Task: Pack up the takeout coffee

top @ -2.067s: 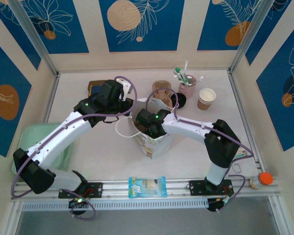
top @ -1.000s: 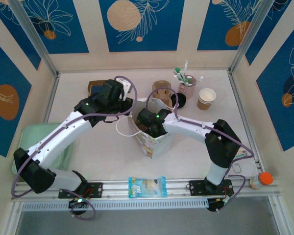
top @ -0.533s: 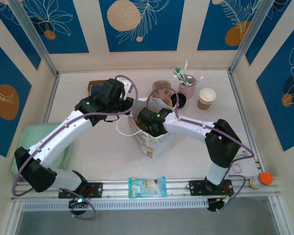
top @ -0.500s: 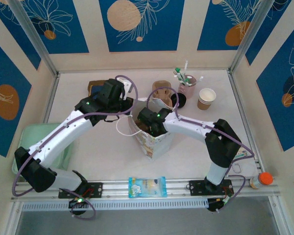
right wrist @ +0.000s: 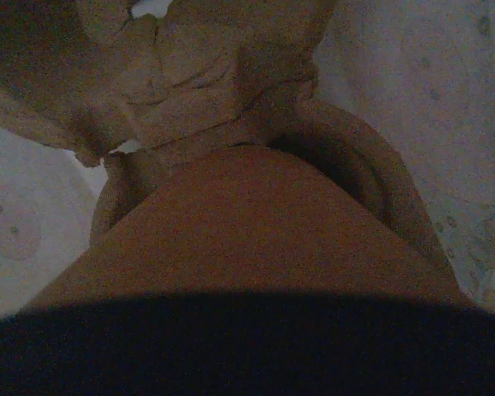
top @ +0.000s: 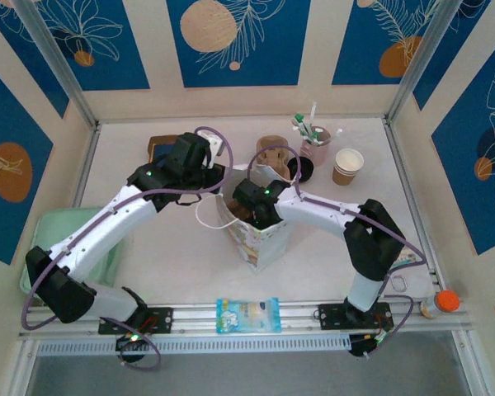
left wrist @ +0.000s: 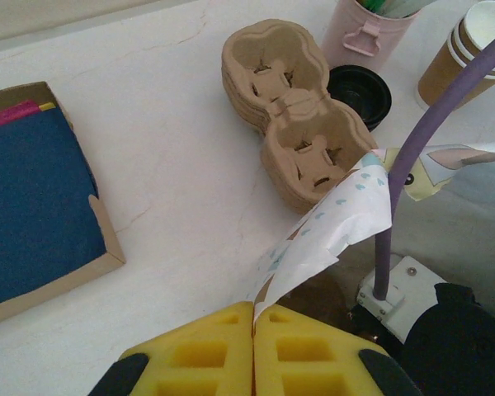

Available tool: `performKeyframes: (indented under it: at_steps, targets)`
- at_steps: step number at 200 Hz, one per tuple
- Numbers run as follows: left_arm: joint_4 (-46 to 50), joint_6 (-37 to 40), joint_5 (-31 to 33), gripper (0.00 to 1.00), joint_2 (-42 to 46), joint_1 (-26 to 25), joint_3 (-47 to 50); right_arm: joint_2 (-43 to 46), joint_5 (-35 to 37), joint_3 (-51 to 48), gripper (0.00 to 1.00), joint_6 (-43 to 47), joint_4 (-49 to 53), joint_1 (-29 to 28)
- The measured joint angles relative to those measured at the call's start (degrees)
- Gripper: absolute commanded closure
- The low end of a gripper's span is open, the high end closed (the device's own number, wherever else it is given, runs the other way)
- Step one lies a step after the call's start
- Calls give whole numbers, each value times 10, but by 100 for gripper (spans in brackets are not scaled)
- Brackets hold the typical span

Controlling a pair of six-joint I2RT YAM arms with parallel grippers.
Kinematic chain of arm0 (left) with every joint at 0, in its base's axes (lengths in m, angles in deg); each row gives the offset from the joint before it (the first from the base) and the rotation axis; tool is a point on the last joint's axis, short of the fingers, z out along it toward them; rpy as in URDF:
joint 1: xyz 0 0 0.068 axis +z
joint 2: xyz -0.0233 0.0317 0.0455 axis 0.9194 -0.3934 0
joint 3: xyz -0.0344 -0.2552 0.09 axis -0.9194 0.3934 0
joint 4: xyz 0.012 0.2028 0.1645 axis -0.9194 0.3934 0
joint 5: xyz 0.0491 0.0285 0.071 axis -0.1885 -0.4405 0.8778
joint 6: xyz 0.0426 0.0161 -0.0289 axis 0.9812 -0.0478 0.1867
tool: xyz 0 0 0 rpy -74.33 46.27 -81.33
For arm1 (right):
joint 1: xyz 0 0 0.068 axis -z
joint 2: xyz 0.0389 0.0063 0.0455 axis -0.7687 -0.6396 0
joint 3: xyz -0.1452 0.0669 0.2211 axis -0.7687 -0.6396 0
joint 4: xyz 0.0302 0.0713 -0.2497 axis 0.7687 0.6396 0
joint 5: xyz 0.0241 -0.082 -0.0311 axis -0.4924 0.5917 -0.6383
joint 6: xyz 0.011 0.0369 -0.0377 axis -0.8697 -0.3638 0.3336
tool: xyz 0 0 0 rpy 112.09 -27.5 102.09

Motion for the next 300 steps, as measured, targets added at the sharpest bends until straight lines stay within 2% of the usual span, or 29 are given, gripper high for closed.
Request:
performKeyframes:
  at_steps: [150, 229, 300]
  targets:
    - [2, 0, 10, 92, 0, 0, 0, -5, 0, 8, 66, 3, 11, -2]
    - [4, 0, 10, 92, 0, 0, -4, 38, 3, 41, 66, -3, 108, -6]
    - [4, 0, 10, 92, 0, 0, -6, 43, 5, 52, 66, -7, 132, -6]
